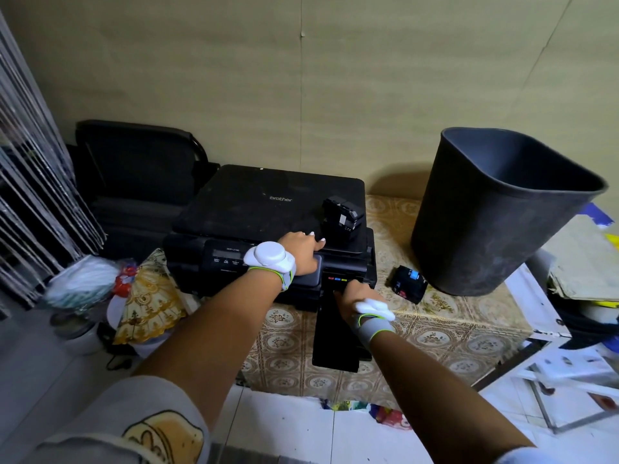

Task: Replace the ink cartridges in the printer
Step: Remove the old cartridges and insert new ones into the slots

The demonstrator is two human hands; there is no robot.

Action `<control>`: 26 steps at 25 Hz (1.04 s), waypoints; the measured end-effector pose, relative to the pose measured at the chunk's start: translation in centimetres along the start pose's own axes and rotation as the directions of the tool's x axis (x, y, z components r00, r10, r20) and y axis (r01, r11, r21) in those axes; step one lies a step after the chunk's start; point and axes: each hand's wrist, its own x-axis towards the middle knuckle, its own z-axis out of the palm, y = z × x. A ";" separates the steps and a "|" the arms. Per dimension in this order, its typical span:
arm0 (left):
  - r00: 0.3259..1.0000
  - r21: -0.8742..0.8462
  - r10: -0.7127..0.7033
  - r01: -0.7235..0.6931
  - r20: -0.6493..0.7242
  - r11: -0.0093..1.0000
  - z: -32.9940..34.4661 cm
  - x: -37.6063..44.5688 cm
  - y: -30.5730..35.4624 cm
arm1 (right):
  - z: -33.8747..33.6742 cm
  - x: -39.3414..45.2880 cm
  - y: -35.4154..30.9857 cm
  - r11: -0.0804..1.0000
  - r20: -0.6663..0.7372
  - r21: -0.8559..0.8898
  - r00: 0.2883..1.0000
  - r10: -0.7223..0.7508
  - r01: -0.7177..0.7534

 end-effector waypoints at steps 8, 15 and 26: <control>1.000 -0.013 0.000 0.000 -0.011 1.000 -0.1 0.1 -0.3 | 0.5 0.0 -0.4 0.997 0.034 0.029 0.997 0.070 -0.071; 1.000 -0.020 -0.012 0.012 -0.006 1.000 -0.1 0.0 0.2 | 0.3 -0.6 0.1 0.996 0.094 -0.005 0.992 0.085 -0.085; 1.000 0.008 -0.017 0.016 0.021 1.000 0.4 0.1 0.3 | -3.6 -1.1 3.2 0.973 0.280 -0.154 0.952 -0.122 0.170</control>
